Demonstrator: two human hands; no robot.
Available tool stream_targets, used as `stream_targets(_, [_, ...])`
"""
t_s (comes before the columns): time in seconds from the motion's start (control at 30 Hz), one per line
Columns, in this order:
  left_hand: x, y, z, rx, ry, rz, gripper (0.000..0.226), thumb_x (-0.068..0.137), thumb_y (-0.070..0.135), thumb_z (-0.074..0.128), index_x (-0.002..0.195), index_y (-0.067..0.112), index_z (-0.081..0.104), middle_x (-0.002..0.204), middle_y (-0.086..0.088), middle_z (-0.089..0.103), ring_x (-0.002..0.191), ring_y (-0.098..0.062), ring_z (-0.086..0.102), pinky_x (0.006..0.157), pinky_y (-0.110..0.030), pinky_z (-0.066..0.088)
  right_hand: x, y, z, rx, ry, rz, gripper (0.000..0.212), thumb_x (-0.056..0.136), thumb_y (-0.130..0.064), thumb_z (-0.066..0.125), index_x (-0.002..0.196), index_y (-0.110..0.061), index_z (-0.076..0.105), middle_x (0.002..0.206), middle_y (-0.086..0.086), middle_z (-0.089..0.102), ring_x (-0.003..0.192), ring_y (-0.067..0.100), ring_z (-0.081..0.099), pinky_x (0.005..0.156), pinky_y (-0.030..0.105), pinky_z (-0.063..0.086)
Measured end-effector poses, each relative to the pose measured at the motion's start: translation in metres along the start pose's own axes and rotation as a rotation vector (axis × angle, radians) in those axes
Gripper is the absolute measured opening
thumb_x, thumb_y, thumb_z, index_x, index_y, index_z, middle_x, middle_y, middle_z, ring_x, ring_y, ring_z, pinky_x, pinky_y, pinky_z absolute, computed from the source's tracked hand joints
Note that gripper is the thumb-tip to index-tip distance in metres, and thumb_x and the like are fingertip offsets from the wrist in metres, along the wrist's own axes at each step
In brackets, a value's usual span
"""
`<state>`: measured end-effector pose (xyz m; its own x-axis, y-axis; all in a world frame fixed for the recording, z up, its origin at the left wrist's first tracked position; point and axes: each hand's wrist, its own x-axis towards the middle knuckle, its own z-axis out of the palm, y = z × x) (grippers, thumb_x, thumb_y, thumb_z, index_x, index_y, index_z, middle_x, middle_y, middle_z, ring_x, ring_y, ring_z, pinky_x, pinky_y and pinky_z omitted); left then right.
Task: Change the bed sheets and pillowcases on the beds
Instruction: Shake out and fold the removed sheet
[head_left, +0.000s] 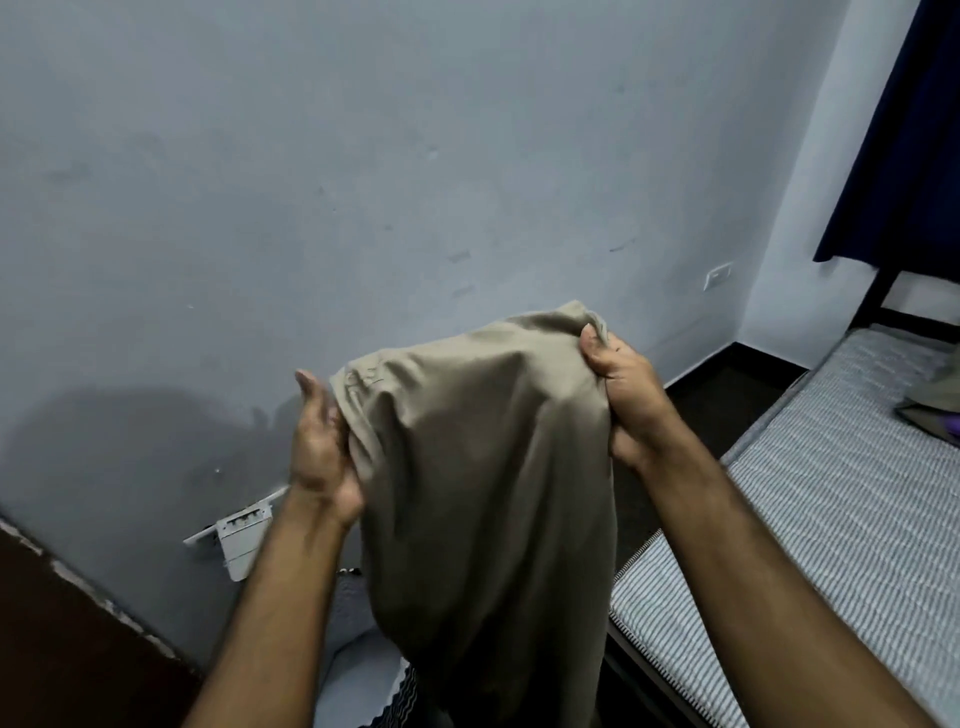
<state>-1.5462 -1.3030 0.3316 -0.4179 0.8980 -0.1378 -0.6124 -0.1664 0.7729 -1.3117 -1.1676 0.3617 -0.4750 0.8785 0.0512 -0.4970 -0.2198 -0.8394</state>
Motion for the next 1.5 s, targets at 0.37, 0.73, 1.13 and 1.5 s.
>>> stream_targets(0.37, [-0.031, -0.043, 0.028, 0.098, -0.152, -0.067, 0.027, 0.077, 0.023, 0.076, 0.101, 0.010, 0.080, 0.101, -0.014, 0.077, 0.084, -0.024, 0.076, 0.072, -0.038, 0.063, 0.018, -0.024, 0.003, 0.225, -0.263, 0.134, 0.025, 0.091, -0.026, 0.065, 0.104, -0.005, 0.060, 0.114, 0.018, 0.059, 0.114, 0.030, 0.059, 0.113, 0.045, 0.041])
stream_targets(0.73, [-0.008, 0.010, 0.015, 0.253, -0.078, 0.023, 0.048, 0.098, 0.042, 0.050, 0.098, 0.003, 0.078, 0.100, -0.017, 0.076, 0.093, -0.025, 0.075, 0.080, -0.036, 0.062, 0.008, -0.006, -0.005, -0.868, -0.227, -0.134, 0.043, 0.092, 0.013, 0.054, 0.126, -0.013, 0.054, 0.120, -0.002, 0.063, 0.104, -0.008, 0.060, 0.093, 0.012, 0.043])
stream_targets(1.13, [-0.025, -0.057, 0.003, 0.409, -0.347, -0.179, 0.071, 0.065, 0.067, 0.074, 0.105, 0.008, 0.072, 0.104, -0.012, 0.069, 0.110, -0.026, 0.057, 0.078, -0.030, 0.055, 0.034, -0.046, 0.032, -0.326, -0.072, 0.398, 0.045, 0.043, 0.002, 0.073, 0.074, -0.013, 0.045, 0.071, 0.001, 0.044, 0.063, 0.014, 0.045, 0.063, 0.027, 0.041])
stream_targets(1.5, [-0.033, -0.030, 0.086, 0.365, -0.289, -0.032, 0.038, 0.090, 0.014, 0.073, 0.124, 0.000, 0.067, 0.120, -0.019, 0.071, 0.113, -0.031, 0.069, 0.103, -0.041, 0.052, 0.013, -0.069, 0.060, -0.110, -0.290, 0.228, 0.063, 0.087, -0.047, 0.063, 0.120, 0.007, 0.061, 0.113, 0.026, 0.063, 0.115, 0.037, 0.059, 0.108, 0.050, 0.045])
